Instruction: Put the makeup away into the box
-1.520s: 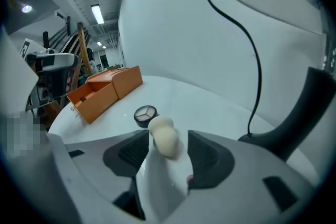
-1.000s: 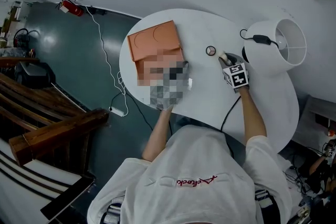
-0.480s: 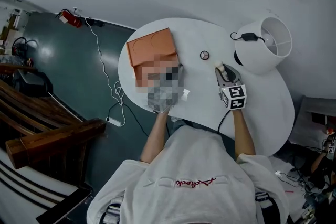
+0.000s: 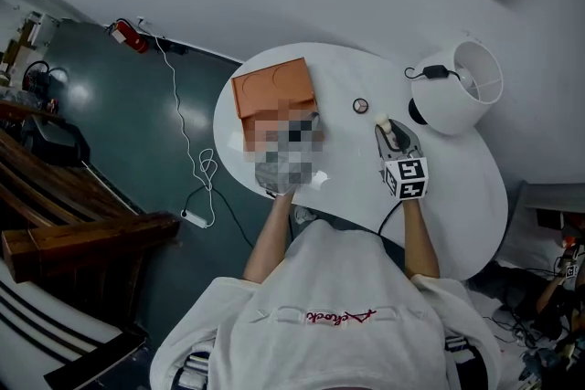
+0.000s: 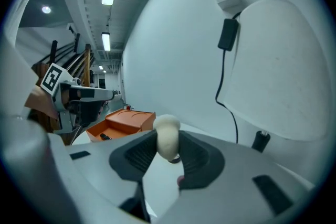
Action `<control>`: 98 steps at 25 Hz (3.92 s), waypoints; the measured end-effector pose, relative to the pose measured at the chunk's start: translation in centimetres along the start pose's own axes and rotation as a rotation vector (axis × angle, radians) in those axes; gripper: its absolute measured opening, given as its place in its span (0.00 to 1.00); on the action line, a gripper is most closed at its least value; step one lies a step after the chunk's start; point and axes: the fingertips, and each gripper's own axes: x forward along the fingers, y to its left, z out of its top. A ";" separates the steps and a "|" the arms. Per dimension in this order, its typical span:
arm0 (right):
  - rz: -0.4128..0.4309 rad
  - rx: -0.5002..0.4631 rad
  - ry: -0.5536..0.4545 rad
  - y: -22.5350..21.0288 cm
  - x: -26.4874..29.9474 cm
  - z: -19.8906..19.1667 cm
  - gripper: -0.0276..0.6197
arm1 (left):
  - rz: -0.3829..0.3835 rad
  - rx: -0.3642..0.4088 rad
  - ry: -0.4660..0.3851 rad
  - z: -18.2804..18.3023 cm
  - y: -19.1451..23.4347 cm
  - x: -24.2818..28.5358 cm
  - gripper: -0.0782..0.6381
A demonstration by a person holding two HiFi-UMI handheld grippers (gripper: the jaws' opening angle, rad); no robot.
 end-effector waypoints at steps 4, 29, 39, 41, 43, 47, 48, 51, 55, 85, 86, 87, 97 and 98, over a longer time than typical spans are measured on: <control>0.074 -0.047 0.016 2.5 2.3 0.7 0.25 | 0.066 -0.002 -0.022 0.5 2.1 -2.7 0.12; 0.658 -0.687 0.263 23.6 13.7 -3.1 0.26 | 0.508 -0.093 -0.128 0.3 13.5 -22.3 0.12; 0.682 -0.619 0.322 22.5 13.6 -4.9 0.33 | 0.473 -0.080 -0.091 -0.1 13.1 -20.4 0.12; 0.668 -0.613 0.317 22.2 13.5 -4.9 0.33 | 0.471 -0.077 -0.093 0.0 13.1 -20.2 0.12; 0.652 -0.595 0.302 22.0 13.4 -4.6 0.33 | 0.464 -0.075 -0.094 0.1 13.0 -20.0 0.12; 0.596 -0.513 0.257 21.1 13.2 -3.3 0.27 | 0.435 -0.072 -0.090 0.4 12.4 -18.8 0.12; 0.575 -0.478 0.248 20.7 12.9 -3.0 0.23 | 0.425 -0.070 -0.088 0.4 12.1 -18.4 0.12; 0.514 -0.335 0.206 19.1 12.0 -1.8 0.09 | 0.393 -0.062 -0.080 0.4 11.1 -17.1 0.12; 0.478 -0.207 0.166 17.3 11.0 -1.0 0.08 | 0.367 -0.046 -0.070 0.5 10.2 -15.8 0.12; 0.038 0.111 0.203 0.2 0.8 -8.4 0.07 | -0.025 -0.057 0.104 -4.8 -0.6 0.6 0.12; 0.044 0.112 0.213 0.5 0.8 -8.9 0.07 | -0.023 -0.062 0.109 -5.1 -0.6 0.6 0.12; 0.051 0.112 0.224 0.9 0.8 -9.4 0.07 | -0.021 -0.067 0.114 -5.5 -0.5 0.4 0.12; 0.098 0.129 0.296 2.4 1.5 -13.0 0.07 | 0.016 -0.103 0.162 -8.3 0.6 -0.7 0.12; 0.101 0.131 0.299 2.4 1.6 -13.1 0.07 | 0.019 -0.104 0.162 -8.3 0.7 -0.7 0.12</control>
